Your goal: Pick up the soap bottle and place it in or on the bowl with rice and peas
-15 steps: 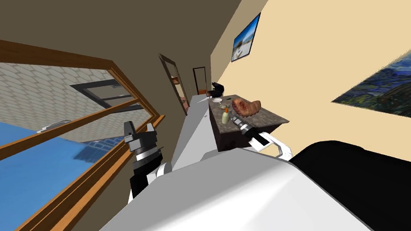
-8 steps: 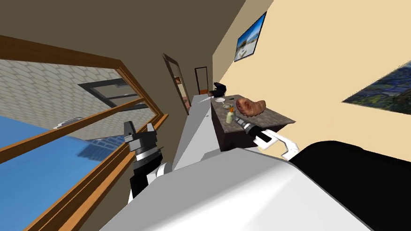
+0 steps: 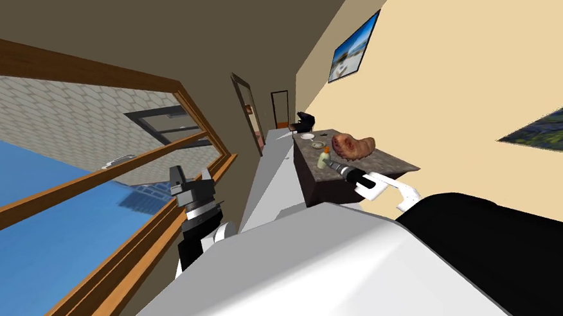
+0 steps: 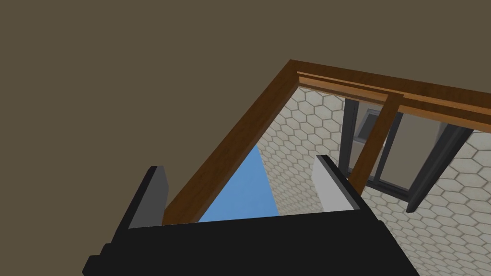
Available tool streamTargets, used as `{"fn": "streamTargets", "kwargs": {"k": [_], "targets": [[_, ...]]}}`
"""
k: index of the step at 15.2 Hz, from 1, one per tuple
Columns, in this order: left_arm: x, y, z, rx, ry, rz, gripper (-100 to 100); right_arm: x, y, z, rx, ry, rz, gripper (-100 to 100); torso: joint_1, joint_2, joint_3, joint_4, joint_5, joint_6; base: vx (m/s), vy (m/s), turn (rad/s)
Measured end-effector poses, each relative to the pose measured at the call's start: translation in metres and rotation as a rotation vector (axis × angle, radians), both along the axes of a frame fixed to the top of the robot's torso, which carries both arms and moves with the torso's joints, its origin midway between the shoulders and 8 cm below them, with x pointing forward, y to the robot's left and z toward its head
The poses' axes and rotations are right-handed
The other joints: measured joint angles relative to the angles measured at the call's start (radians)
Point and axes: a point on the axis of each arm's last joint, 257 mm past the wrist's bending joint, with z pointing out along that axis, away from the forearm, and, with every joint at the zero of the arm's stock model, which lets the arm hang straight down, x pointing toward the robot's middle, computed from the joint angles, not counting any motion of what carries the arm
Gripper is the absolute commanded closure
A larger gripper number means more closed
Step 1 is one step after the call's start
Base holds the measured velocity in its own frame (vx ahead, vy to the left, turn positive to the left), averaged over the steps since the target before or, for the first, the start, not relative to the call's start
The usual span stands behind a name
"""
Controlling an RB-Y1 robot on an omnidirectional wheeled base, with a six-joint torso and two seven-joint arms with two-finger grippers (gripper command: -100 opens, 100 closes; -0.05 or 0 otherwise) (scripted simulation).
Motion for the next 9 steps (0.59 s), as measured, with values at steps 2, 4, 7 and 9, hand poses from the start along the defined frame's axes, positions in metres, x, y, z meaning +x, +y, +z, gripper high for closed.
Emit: {"fn": "streamTargets", "kwargs": {"k": [2,4,7,9], "targets": [[0.000,0.000,0.000,0.000,0.000,0.000,0,-0.001,-0.021,-0.005,-0.049,0.040,-0.027,-100,0.000,0.000,0.000,0.000,0.000,0.000,0.016,0.094,0.094],[0.000,0.000,0.000,0.000,0.000,0.000,0,-0.005,-0.039,-0.006,-0.098,0.077,-0.051,-100,-0.001,0.000,0.000,0.000,0.000,0.000,0.022,0.084,0.086],[0.000,0.000,0.000,0.000,0.000,0.000,0,-0.011,-0.072,-0.008,-0.172,0.134,-0.093,-100,-0.001,-0.001,0.000,0.000,0.000,0.000,0.021,0.082,0.083],[0.000,0.000,0.000,0.000,0.000,0.000,0,-0.014,-0.088,-0.008,-0.215,0.165,-0.115,-100,-0.001,0.000,0.000,0.000,0.000,0.000,0.017,0.076,0.084]]}}
